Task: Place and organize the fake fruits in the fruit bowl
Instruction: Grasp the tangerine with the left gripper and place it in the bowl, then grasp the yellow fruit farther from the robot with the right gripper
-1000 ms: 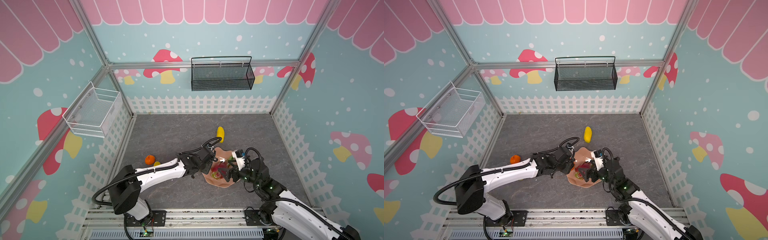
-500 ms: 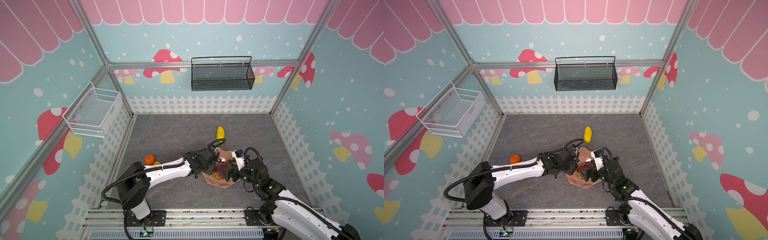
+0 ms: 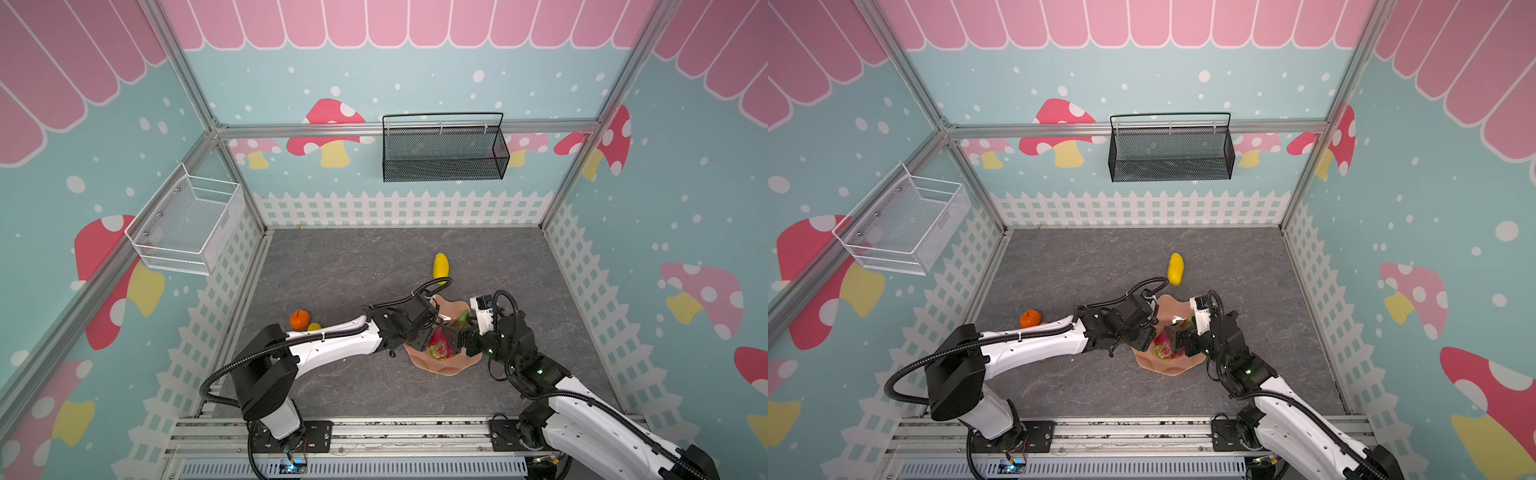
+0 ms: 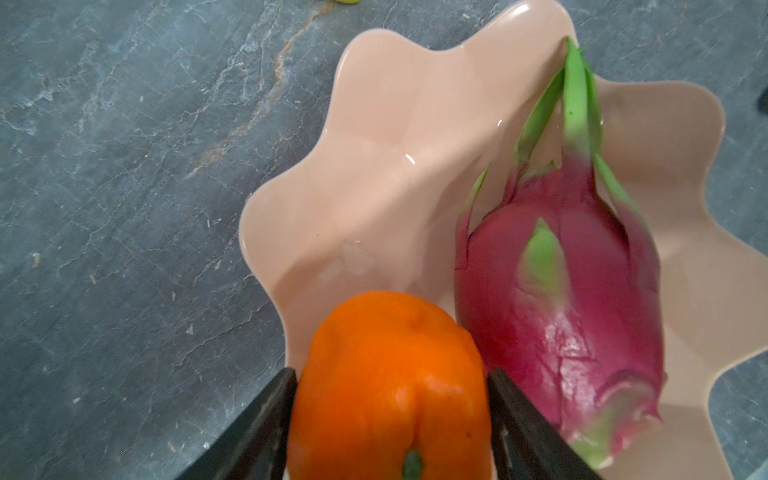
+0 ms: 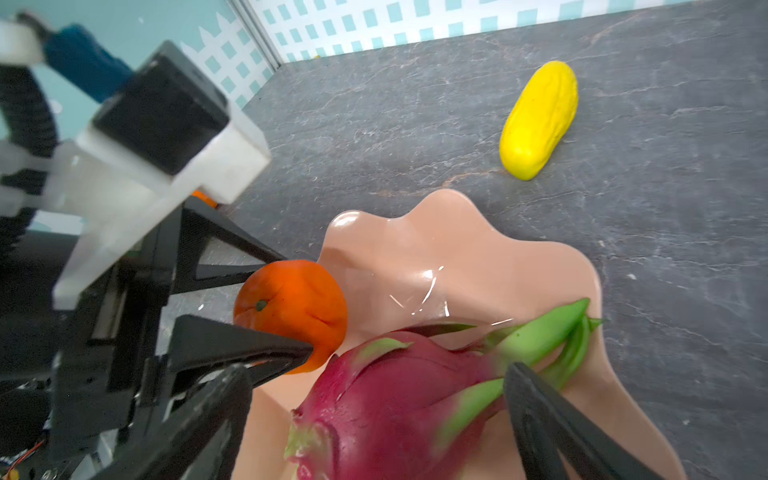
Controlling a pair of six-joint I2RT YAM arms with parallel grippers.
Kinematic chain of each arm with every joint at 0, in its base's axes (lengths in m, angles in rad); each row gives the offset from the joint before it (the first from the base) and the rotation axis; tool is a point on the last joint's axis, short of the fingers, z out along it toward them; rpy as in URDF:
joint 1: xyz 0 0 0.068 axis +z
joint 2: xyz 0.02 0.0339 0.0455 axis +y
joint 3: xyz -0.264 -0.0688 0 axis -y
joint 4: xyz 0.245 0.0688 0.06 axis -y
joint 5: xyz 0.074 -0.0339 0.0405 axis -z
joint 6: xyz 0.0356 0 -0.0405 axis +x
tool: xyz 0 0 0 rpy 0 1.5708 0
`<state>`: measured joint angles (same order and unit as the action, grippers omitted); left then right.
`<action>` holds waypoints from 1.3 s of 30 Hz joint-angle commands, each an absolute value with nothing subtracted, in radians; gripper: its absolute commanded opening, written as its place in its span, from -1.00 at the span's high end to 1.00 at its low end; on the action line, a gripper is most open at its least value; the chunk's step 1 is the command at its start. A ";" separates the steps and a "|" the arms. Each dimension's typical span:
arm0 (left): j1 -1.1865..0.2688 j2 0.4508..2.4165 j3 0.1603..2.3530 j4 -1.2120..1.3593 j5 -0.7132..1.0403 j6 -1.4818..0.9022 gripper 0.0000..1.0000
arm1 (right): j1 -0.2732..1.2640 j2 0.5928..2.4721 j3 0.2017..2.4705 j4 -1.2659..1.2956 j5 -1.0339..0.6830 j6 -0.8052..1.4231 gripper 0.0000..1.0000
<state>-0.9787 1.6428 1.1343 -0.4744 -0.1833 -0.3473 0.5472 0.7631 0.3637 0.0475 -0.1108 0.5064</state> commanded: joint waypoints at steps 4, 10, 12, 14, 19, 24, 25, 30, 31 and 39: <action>-0.986 1.582 1.137 -0.456 -0.146 -0.328 -0.46 | 0.455 0.862 0.454 0.056 -0.114 0.486 -0.96; -0.985 1.553 1.114 -0.438 -0.149 -0.319 -0.50 | 0.381 1.012 0.560 0.089 -0.150 0.434 -0.96; -0.985 1.541 1.114 -0.435 -0.136 -0.311 -0.51 | 0.370 1.086 0.617 0.088 -0.154 0.417 -0.96; -0.985 1.511 1.110 -0.429 -0.127 -0.300 -0.52 | 0.358 1.173 0.679 0.094 -0.167 0.401 -0.96; -0.981 1.384 1.050 -0.403 -0.189 -0.271 -0.63 | 0.337 1.405 0.853 0.092 -0.161 0.359 -0.97; -0.949 1.266 0.961 -0.401 -0.204 -0.259 -0.63 | 0.328 1.653 1.052 0.058 -0.151 0.316 -0.95; -0.945 1.242 0.943 -0.403 -0.204 -0.256 -0.63 | 0.328 1.708 1.096 0.043 -0.145 0.307 -0.93; -0.936 1.122 0.865 -0.410 -0.189 -0.229 -0.63 | 0.326 1.929 1.296 -0.045 -0.109 0.262 -0.81; -0.933 1.100 0.849 -0.413 -0.193 -0.227 -0.65 | 0.325 1.962 1.322 -0.050 -0.101 0.259 -0.77; -0.894 1.013 0.760 -0.404 -0.190 -0.235 -0.65 | 0.321 2.069 1.417 -0.106 -0.090 0.253 -0.31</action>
